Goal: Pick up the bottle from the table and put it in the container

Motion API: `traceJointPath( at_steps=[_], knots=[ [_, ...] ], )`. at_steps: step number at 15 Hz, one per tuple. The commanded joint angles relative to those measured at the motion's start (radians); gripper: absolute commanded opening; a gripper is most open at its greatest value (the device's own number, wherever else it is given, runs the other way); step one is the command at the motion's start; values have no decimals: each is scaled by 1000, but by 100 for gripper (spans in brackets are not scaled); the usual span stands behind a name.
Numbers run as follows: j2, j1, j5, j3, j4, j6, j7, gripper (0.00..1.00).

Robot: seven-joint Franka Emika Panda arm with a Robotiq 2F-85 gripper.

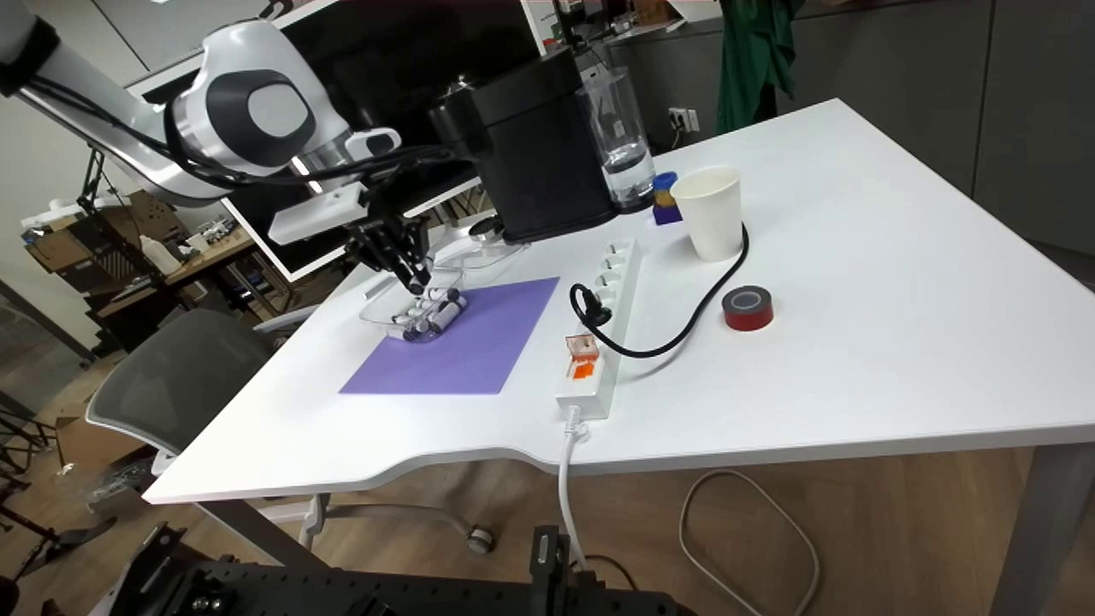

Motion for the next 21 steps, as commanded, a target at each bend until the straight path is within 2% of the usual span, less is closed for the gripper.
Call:
traceJointPath(
  at_steps=[1, 5, 9, 14, 15, 16, 21],
  knots=[
    [4, 30, 7, 28, 28, 8, -2, 7],
    [96, 57, -5, 28, 91, 5, 15, 7],
    [205, 79, -27, -2, 168, 14, 43, 7],
    [278, 88, -21, -17, 235, -5, 41, 7],
    [283, 86, -17, -15, 243, -17, 40, 52],
    [286, 86, -16, -15, 250, -22, 41, 53],
    [309, 88, -20, -16, 275, -13, 36, 86]
  ],
)
